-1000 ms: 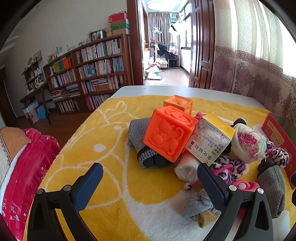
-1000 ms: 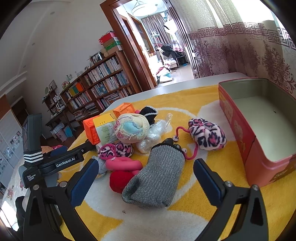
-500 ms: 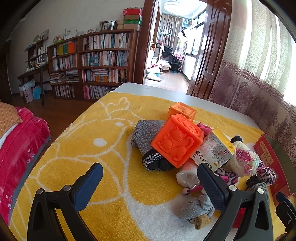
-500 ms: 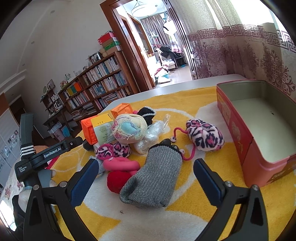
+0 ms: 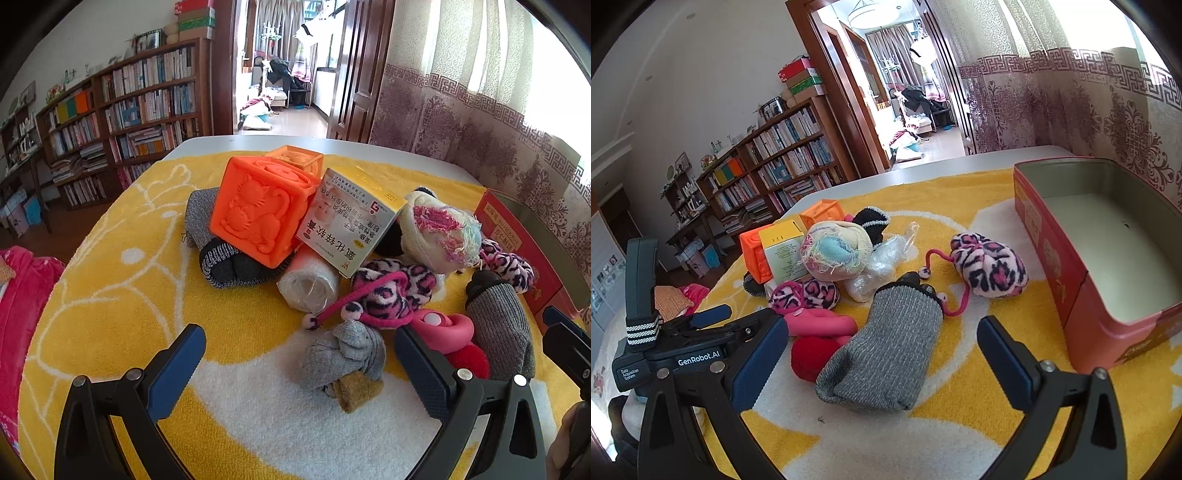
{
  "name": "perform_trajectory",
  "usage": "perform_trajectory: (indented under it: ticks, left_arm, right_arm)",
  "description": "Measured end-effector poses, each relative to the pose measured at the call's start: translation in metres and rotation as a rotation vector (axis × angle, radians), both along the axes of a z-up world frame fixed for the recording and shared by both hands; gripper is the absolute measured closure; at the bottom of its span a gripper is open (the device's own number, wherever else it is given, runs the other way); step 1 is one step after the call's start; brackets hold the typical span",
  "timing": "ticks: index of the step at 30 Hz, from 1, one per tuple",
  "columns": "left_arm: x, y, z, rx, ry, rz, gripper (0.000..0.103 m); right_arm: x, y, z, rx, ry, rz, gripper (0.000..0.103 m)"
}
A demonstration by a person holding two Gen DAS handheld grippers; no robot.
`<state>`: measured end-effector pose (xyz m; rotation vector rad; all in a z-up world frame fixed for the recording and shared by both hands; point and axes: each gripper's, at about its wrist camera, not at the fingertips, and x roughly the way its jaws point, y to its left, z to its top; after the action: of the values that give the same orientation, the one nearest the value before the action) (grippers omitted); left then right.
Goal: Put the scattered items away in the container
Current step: 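Move both grippers toward the pile of items on the towel, then grasp the small grey sock with the left gripper while the right grasps the grey knit sock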
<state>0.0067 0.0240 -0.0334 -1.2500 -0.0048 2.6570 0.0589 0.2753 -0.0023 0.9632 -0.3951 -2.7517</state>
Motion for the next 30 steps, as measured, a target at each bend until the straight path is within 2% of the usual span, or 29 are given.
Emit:
perform_trajectory:
  ticks: [4, 7, 11, 16, 24, 26, 27, 28, 30]
  left_arm:
    - [-0.002, -0.006, -0.007, 0.024, -0.019, 0.005, 0.000]
    - [-0.001, 0.003, -0.010, -0.004, -0.026, -0.026, 0.000]
    - [-0.005, 0.014, -0.018, -0.025, -0.088, -0.083, 0.000]
    - [-0.006, 0.024, -0.023, -0.095, -0.112, -0.084, 0.000]
    - [-0.009, 0.023, -0.022, -0.097, -0.114, -0.066, 0.000]
    - [-0.009, 0.021, -0.020, -0.066, -0.109, -0.075, 0.000]
    - [-0.007, 0.017, -0.017, -0.022, -0.099, -0.087, 0.003]
    - [-0.006, 0.013, -0.014, 0.019, -0.088, -0.095, 0.021]
    - [-0.003, 0.008, -0.012, 0.056, -0.076, -0.109, 0.044]
  right_arm:
    - [0.001, -0.003, 0.000, 0.017, 0.003, 0.009, 0.000]
    - [0.001, -0.004, 0.000, 0.019, 0.004, 0.011, 0.000]
    - [0.002, -0.004, 0.001, 0.021, 0.005, 0.010, 0.000]
    - [0.003, -0.004, 0.002, 0.033, 0.010, 0.004, 0.001]
    - [0.004, -0.006, 0.004, 0.058, 0.021, -0.002, 0.002]
    - [0.006, -0.007, 0.005, 0.068, 0.032, -0.006, 0.002]
    - [0.006, -0.007, 0.006, 0.074, 0.034, -0.007, 0.002]
    - [0.006, -0.007, 0.006, 0.075, 0.033, -0.008, 0.003]
    - [0.005, -0.007, 0.004, 0.072, 0.021, -0.006, 0.007]
